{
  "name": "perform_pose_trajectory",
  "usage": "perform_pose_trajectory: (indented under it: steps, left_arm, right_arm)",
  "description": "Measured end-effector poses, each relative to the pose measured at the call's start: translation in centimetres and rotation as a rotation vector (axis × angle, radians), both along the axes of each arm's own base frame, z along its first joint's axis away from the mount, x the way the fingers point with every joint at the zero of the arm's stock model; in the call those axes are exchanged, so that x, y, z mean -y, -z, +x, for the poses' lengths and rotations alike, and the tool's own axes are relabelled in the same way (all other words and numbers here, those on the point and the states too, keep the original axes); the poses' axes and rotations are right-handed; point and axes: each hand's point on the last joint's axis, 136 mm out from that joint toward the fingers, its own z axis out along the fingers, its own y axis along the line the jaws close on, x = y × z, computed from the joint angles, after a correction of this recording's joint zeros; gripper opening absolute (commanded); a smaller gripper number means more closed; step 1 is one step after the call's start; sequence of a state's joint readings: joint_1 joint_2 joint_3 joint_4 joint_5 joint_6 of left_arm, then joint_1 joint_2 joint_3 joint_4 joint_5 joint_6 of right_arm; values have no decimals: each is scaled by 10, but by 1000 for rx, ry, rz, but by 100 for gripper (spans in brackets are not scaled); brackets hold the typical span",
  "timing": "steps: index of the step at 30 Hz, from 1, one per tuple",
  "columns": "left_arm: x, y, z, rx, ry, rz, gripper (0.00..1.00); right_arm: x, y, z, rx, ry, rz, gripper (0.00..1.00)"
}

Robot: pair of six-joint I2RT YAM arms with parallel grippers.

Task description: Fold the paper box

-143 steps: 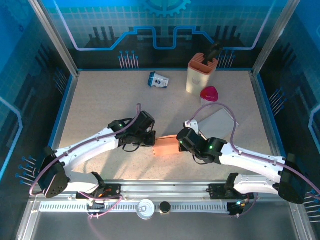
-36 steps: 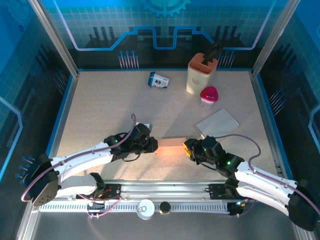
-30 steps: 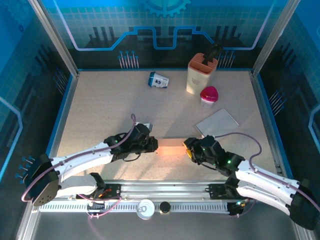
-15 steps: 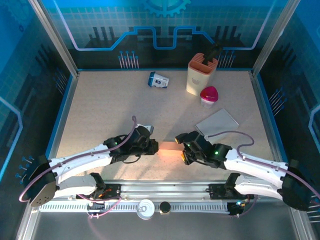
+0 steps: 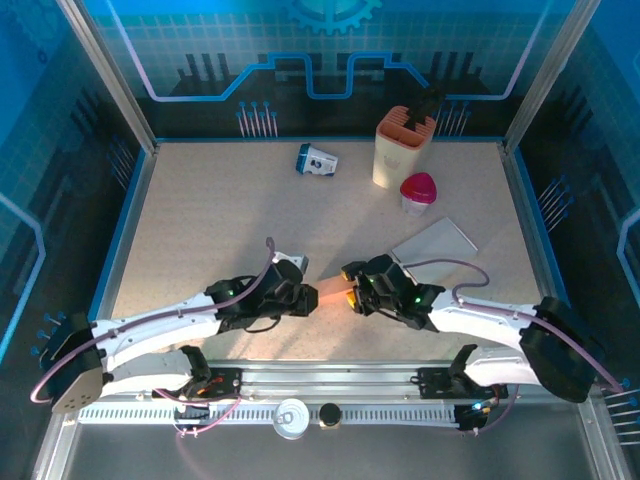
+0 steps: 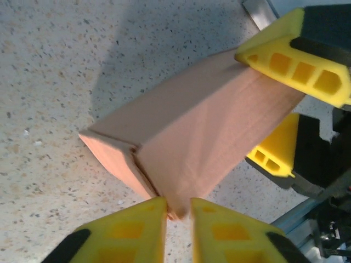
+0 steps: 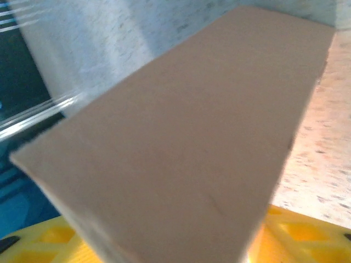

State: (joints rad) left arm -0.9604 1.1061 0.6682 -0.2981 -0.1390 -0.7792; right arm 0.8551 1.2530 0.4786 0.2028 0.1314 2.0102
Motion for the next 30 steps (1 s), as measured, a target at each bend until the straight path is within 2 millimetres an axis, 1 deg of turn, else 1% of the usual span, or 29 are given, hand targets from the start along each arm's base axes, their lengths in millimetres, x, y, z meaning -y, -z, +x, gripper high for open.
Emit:
perform_pose_trajectory:
  steps: [2, 5, 8, 10, 12, 13, 14, 17, 21, 24, 28, 30]
  left_arm:
    - [-1, -7, -3, 20, 2, -9, 32]
    - [-1, -21, -5, 54, 6, -44, 34]
    - [-3, -36, -5, 89, -1, -81, 37]
    - [-7, -45, -4, 112, -12, -99, 38]
    - [-11, -51, -4, 130, -23, -108, 38]
    - [-13, -53, -4, 137, -29, -110, 38]
    - [-16, -54, -4, 141, -35, -110, 38]
    - [-20, -57, -2, 146, -48, -112, 39]
    - [-26, -55, -1, 140, -61, -100, 40]
    - [-31, -52, 1, 132, -75, -86, 40]
    - [-37, -50, 6, 128, -102, -78, 42]
    - [-40, -49, 8, 125, -115, -74, 43]
  right_arm:
    - [-5, 0, 3, 54, -29, 32, 57]
    - [-13, 0, 7, 135, -75, 59, 55]
    - [-24, 3, 16, 213, -117, 82, 54]
    - [-30, 13, 21, 231, -136, 85, 52]
    - [-35, 32, 25, 220, -154, 82, 48]
    - [-38, 43, 26, 208, -162, 83, 47]
    - [-42, 43, 29, 222, -166, 117, 51]
    - [-50, 37, 34, 266, -156, 187, 61]
    - [-49, 32, 31, 280, -169, 175, 67]
    - [-42, 28, 18, 261, -205, 110, 74]
    - [-29, 10, 9, 229, -250, -18, 84]
    - [-25, -4, 8, 212, -264, -82, 85]
